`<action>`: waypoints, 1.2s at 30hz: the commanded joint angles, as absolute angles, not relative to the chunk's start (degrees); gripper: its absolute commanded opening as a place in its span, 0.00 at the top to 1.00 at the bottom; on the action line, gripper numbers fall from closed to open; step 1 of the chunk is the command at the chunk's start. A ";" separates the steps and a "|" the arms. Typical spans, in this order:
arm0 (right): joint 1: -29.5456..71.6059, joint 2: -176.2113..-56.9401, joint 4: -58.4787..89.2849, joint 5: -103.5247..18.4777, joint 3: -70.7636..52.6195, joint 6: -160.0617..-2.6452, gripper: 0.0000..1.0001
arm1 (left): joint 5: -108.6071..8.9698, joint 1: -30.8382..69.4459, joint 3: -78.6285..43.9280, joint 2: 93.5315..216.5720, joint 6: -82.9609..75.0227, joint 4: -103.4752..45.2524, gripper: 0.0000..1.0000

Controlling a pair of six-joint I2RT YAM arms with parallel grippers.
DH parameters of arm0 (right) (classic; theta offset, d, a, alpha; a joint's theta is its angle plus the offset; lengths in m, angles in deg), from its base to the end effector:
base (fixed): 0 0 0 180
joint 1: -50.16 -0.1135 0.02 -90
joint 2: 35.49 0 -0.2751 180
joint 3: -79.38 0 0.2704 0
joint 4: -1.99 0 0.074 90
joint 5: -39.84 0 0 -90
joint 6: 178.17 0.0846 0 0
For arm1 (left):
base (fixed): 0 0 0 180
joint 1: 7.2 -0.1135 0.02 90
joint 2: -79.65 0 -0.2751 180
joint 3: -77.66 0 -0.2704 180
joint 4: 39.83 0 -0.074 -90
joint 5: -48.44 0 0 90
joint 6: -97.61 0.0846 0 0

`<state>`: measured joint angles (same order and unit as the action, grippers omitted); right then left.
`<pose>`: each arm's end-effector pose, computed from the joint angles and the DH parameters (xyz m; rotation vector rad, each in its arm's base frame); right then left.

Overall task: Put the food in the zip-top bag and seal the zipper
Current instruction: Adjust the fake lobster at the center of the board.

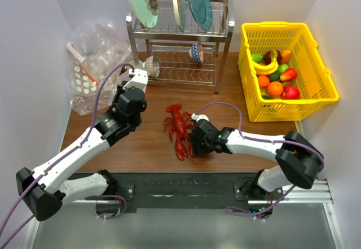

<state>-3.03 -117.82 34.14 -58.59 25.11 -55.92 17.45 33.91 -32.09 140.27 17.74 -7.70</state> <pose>0.1898 0.2329 0.1221 -0.4293 2.6079 0.3338 0.2438 -0.1165 0.3535 0.1550 1.8052 0.6218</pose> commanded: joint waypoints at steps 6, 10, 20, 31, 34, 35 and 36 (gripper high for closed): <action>-4.95 -115.75 31.51 -63.97 22.62 -56.26 0.33 | 17.77 34.82 -32.83 142.40 19.21 -9.52 1.00; -4.95 -114.07 30.37 -62.38 22.36 -57.05 0.32 | 16.98 34.73 -32.83 143.19 19.30 -9.87 1.00; -5.13 -123.73 26.94 -63.26 19.80 -57.93 0.35 | 16.19 34.82 -32.65 144.77 18.25 -8.82 1.00; -5.83 -118.83 25.00 -67.13 25.33 -57.40 0.69 | 9.34 35.43 -32.83 144.77 16.67 -8.11 1.00; -5.83 -110.31 28.16 -66.51 25.69 -58.02 0.75 | 6.88 35.61 -32.74 145.74 15.61 -8.37 1.00; -5.83 -106.98 29.39 -66.43 25.52 -58.72 0.76 | 6.09 35.69 -32.66 146.00 15.26 -8.37 1.00; -5.83 -105.30 31.92 -66.25 25.17 -59.07 0.76 | 5.30 35.70 -32.57 146.70 14.65 -8.46 1.00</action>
